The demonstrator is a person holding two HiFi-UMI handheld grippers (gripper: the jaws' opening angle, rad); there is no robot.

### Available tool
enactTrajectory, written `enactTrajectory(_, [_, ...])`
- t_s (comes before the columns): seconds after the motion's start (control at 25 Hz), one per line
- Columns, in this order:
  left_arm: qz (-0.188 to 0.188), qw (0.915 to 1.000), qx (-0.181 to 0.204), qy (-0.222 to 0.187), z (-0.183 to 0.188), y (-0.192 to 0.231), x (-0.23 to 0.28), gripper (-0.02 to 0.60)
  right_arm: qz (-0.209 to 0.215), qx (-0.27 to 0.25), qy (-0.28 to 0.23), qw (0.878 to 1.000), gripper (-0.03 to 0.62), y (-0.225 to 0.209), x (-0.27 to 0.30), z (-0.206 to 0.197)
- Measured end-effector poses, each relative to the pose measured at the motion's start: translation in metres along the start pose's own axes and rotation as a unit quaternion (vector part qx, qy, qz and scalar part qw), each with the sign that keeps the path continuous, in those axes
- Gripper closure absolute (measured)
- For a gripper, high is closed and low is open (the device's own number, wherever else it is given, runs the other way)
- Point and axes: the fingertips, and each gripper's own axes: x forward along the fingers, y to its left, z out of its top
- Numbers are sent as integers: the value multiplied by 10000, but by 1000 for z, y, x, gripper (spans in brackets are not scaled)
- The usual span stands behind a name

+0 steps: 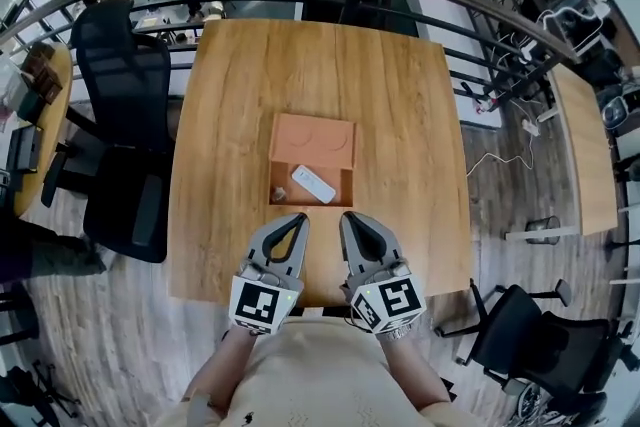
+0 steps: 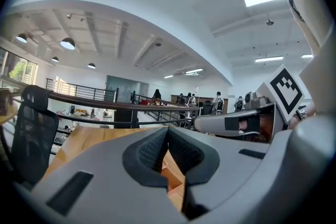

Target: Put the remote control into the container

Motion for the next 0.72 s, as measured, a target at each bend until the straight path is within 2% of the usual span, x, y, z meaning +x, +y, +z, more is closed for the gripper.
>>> enactTrajectory(0.12, [7, 10000, -12, 28, 13, 1, -9, 569, 52, -31, -41, 10000, 577, 15, 1, 10])
enactTrajectory(0.24, [42, 9998, -77, -163, 24, 0, -12, 569, 128, -89, -1, 9999, 577, 27, 0, 14])
enactTrajectory(0.44, [-39, 10000, 40, 18, 20, -3, -22, 569, 14, -124, -65, 9999, 577, 32, -7, 17])
enactTrajectory(0.72, [-8, 9994, -108, -341, 28, 1, -25, 569, -50, -156, -13, 9999, 577, 34, -4, 16])
